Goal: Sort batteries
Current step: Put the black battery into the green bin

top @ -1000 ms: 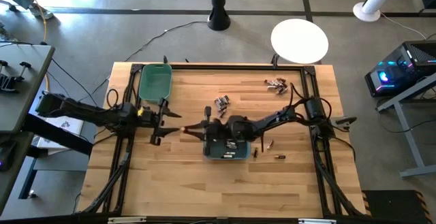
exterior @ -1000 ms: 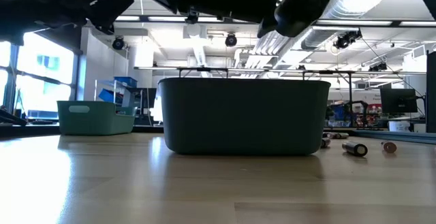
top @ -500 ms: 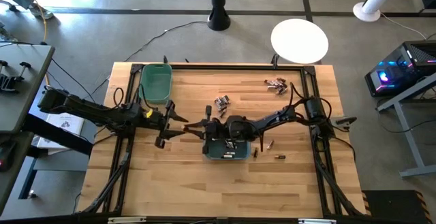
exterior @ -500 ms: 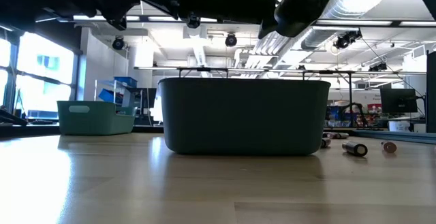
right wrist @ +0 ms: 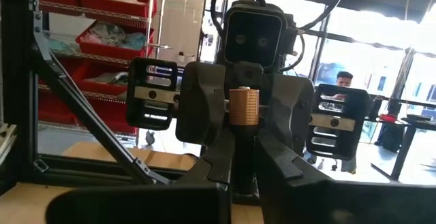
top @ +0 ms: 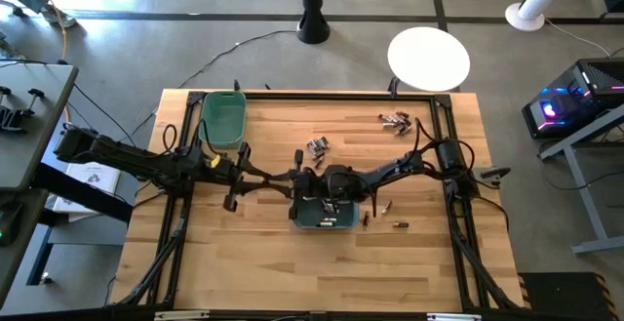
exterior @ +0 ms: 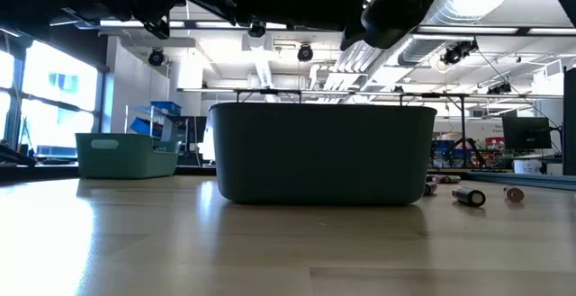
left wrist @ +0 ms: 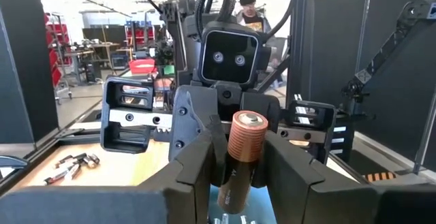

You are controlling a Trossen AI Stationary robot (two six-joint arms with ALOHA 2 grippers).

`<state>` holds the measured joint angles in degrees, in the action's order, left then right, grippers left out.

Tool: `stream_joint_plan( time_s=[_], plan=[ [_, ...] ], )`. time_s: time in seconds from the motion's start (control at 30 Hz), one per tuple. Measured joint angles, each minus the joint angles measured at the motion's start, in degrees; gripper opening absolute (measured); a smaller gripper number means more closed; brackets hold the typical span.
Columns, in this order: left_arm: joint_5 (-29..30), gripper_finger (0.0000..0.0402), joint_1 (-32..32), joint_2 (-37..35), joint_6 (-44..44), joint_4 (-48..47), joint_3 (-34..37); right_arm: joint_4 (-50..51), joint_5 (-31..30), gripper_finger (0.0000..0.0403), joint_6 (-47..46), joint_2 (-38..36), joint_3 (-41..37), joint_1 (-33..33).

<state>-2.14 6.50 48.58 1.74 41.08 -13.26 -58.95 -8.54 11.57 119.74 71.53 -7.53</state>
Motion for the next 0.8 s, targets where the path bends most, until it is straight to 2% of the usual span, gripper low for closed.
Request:
stream_joint_plan(
  time_s=[0.6,0.7,0.8],
  plan=[
    [-0.51,0.0094,0.0,-0.7,-1.83,0.0,0.0,0.28,-0.02,0.0022,0.02,-0.04,0.02,0.0],
    [0.33,0.0108,0.0,-0.7,-2.46,0.0,0.0,0.28,-0.8,0.002,0.26,-0.04,-0.02,-0.06],
    [0.6,0.0133,0.05,-1.13,-2.75,1.68,-0.03,0.9,-4.45,0.002,0.53,-0.13,-0.35,-0.46]
  ],
)
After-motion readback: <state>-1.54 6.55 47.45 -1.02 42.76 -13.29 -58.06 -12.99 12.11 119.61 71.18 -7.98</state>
